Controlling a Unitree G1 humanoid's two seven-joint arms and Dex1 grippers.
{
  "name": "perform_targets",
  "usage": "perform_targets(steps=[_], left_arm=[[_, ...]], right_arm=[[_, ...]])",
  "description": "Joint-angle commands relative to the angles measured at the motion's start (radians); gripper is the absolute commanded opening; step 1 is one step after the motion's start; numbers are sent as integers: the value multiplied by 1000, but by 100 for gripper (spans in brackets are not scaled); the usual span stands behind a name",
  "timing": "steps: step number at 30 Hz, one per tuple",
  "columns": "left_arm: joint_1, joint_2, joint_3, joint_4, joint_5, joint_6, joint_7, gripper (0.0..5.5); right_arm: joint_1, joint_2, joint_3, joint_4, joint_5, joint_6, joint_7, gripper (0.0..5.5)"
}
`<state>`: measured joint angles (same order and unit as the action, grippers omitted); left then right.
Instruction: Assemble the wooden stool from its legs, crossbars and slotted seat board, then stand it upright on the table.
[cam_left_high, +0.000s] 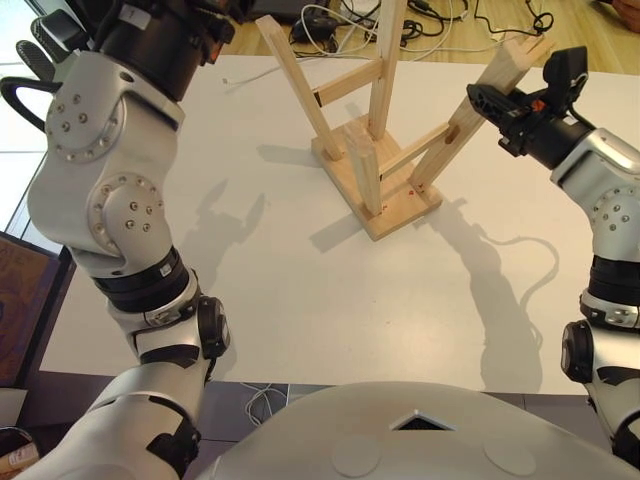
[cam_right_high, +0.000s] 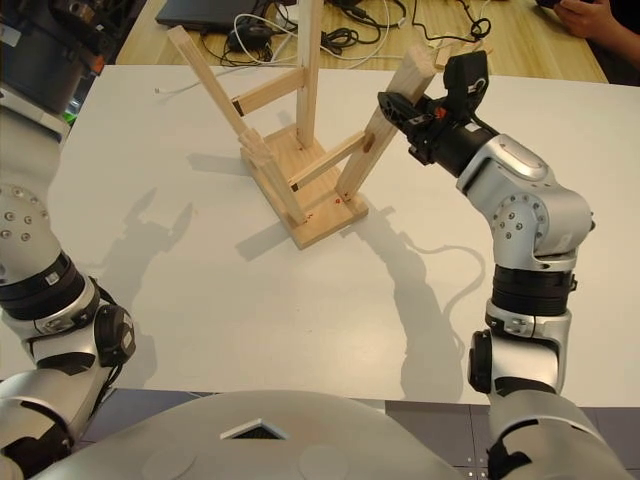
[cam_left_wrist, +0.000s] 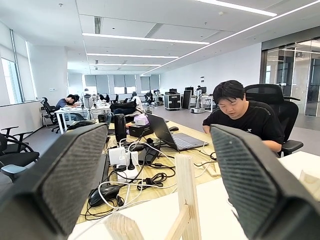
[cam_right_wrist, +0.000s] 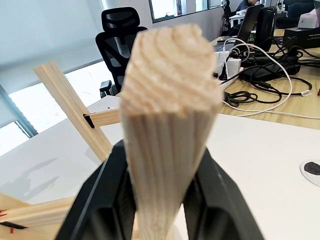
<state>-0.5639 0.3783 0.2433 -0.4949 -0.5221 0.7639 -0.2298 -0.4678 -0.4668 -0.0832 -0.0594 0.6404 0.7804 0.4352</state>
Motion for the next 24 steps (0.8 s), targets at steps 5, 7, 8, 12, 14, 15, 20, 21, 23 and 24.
perform_targets(steps=[5, 7, 8, 12, 14, 15, 20, 21, 23, 24], left_arm=[[19, 7, -4, -17, -2, 0, 10, 377], [24, 6, -1, -23, -1, 1, 16, 377], [26, 5, -1, -25, -1, 2, 18, 377], [33, 2, -2, -34, -2, 3, 30, 377], [34, -1, -8, -35, -2, 1, 34, 377], [34, -2, -11, -35, -1, 0, 34, 377], [55, 6, -5, -48, 1, 5, 44, 377], [60, 6, -5, -52, 3, 5, 47, 377], [65, 7, -6, -56, 5, 5, 50, 377], [65, 9, -9, -57, 6, 4, 51, 377]], right_arm=[[-32, -14, 158, 192, -95, 94, 79, 101], [-67, -28, 185, 239, -120, 86, 112, 101], [-85, -36, 200, 260, -134, 78, 130, 101], [-146, -48, 257, 318, -181, 52, 193, 101], [-175, -42, 291, 347, -209, 28, 218, 101], [-183, -41, 301, 347, -219, 14, 226, 101], [-118, -98, 337, 148, -283, -110, 223, 107], [-100, -108, 330, 118, -280, -115, 217, 108], [-73, -122, 315, 86, -281, -120, 204, 108], [-58, -130, 307, 72, -284, -122, 196, 108]])
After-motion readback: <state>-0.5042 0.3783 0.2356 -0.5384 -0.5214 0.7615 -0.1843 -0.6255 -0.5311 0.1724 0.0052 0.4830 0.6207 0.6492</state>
